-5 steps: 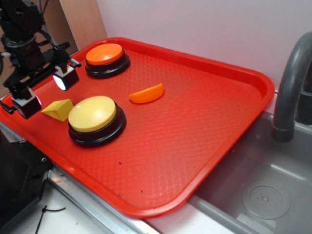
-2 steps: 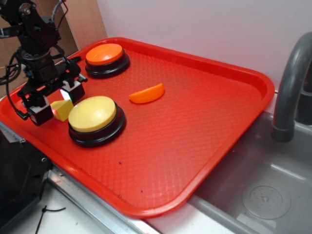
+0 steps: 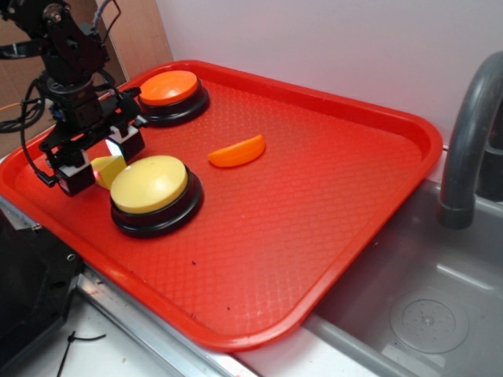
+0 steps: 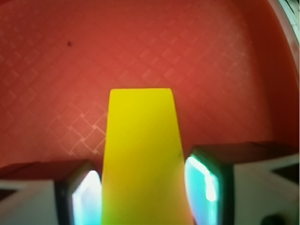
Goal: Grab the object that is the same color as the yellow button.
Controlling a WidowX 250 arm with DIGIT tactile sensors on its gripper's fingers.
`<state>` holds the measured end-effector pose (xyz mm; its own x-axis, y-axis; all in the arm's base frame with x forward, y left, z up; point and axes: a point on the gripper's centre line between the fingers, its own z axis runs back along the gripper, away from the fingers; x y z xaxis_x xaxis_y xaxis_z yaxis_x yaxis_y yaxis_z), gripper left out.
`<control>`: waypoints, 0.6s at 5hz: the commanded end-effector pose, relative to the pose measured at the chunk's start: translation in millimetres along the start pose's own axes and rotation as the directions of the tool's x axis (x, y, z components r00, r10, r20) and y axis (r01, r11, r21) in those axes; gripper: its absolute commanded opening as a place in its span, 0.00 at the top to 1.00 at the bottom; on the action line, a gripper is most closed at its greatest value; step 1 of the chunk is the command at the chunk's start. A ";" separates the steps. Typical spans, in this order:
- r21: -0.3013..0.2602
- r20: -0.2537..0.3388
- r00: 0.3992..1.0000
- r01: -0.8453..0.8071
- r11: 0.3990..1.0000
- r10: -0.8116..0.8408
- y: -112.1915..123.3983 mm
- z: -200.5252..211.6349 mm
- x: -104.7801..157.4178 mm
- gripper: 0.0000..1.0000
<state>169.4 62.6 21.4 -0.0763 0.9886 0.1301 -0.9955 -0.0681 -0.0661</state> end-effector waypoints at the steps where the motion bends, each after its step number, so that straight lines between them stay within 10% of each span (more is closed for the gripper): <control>1: -0.046 0.001 0.960 0.280 0.959 -0.280 -0.2 51.4 14.1 1.00; 3: -0.063 -0.086 0.702 0.705 0.707 -0.707 -37.7 122.3 13.0 1.00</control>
<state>195.3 55.1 135.8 0.6567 0.7540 0.0180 -0.7542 0.6566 0.0074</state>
